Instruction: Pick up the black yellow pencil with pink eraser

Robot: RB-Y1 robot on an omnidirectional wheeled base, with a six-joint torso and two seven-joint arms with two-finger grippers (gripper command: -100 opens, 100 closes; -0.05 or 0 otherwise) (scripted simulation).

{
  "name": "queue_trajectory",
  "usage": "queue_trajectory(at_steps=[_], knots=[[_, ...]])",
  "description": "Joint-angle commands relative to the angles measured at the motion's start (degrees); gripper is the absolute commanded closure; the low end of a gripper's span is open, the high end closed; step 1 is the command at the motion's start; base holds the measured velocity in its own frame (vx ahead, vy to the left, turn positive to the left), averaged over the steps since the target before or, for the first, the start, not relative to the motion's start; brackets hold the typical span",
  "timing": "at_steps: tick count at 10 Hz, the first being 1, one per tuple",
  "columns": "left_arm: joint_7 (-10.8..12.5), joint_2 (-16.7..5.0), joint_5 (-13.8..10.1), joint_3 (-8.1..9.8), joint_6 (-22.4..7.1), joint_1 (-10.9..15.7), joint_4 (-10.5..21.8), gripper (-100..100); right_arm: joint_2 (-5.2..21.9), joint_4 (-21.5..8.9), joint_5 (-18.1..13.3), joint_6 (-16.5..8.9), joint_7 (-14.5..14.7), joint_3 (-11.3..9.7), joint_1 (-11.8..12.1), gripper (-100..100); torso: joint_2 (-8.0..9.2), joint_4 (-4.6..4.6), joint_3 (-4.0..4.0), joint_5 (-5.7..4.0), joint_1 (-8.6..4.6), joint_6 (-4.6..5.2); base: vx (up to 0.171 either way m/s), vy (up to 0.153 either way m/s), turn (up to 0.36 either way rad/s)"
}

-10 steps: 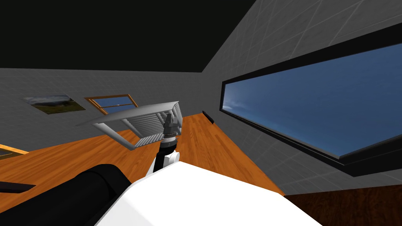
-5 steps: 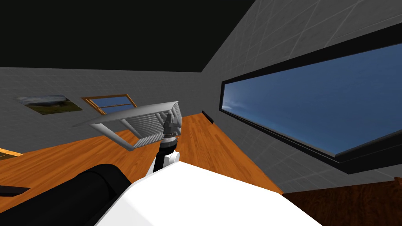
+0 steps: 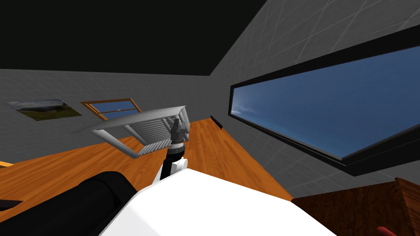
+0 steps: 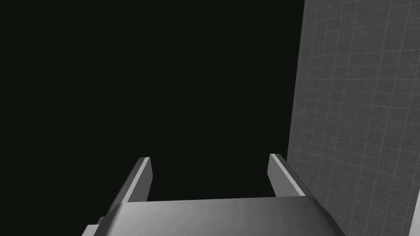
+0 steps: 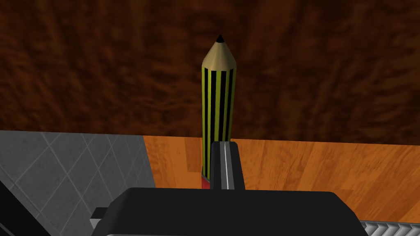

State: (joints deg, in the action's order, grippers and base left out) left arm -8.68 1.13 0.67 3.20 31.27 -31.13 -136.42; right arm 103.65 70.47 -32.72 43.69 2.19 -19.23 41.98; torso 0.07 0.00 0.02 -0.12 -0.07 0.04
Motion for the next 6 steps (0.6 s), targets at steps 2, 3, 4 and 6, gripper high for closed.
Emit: queue_trajectory(at_steps=[2,3,4,6], knots=[[0.0,0.0,0.0,0.00,0.0,0.0,0.0,0,-1.5,-1.9,-0.8,-2.3,0.7,-0.4,-0.1,-100,0.03,0.00,0.02,0.01,0.09,0.00,-0.017,0.039,0.029],[0.0,0.0,0.0,0.00,0.0,0.0,0.0,0,-2.2,-2.7,-1.2,-3.3,1.1,-0.6,-0.1,-100,0.07,0.01,0.04,0.03,0.14,0.01,-0.022,0.050,0.023],[0.0,0.0,0.0,0.00,0.0,0.0,0.0,0,-2.9,-3.5,-1.6,-4.3,1.4,-0.8,-0.1,-100,0.08,0.02,0.05,0.04,0.17,0.00,-0.022,0.054,0.026],[0.0,0.0,0.0,0.00,0.0,0.0,0.0,0,-2.0,-2.2,-0.5,-4.5,1.4,-0.4,1.0,0,0.04,0.01,0.03,0.04,0.12,0.00,-0.005,0.012,0.000]])
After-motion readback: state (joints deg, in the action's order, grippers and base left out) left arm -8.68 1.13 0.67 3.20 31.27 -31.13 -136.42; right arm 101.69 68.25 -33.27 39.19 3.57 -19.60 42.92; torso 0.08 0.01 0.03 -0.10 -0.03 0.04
